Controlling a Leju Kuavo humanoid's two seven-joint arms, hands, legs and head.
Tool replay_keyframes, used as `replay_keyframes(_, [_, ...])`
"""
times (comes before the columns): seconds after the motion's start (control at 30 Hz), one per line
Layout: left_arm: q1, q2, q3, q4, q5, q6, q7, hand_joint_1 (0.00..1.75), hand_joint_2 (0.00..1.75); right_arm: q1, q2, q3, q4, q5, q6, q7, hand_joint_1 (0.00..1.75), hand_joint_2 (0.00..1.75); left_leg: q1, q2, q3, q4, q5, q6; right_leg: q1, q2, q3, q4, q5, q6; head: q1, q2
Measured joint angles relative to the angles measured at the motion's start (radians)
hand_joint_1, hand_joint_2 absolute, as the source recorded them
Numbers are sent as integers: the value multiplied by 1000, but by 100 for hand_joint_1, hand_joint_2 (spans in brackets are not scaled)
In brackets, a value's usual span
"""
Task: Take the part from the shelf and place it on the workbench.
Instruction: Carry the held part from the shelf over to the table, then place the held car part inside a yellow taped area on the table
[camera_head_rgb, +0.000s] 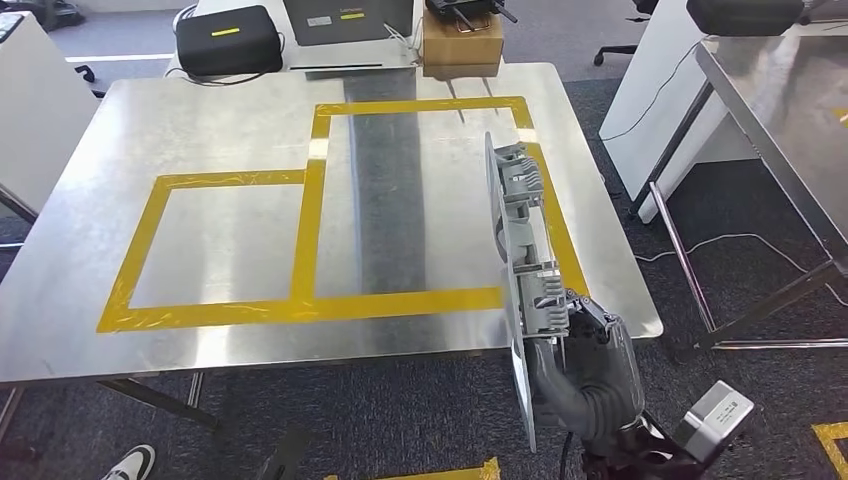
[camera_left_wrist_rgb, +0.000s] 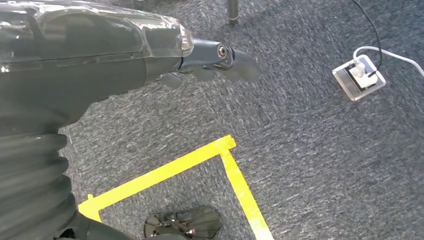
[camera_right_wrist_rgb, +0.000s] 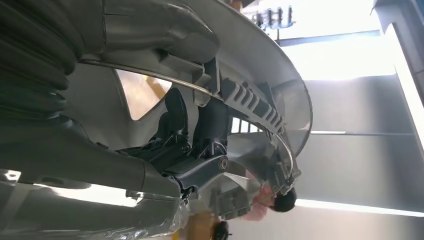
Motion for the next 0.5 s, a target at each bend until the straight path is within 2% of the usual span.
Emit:
replay_keyframes(0.3, [-3,0,0,1,18,3,-9,0,175,-35,0,11,30,148,-71,97,175,175,-2,6,1,0,-4,-1,-1,7,0,-1,-1,-1,0,0])
replay_keyframes(0.5, [-4,0,0,1,21,3,-9,0,175,-58,1,24,42,164,-77,107,175,175,-2,6,1,0,-5,0,-2,7,1,-2,-2,-1,0,0])
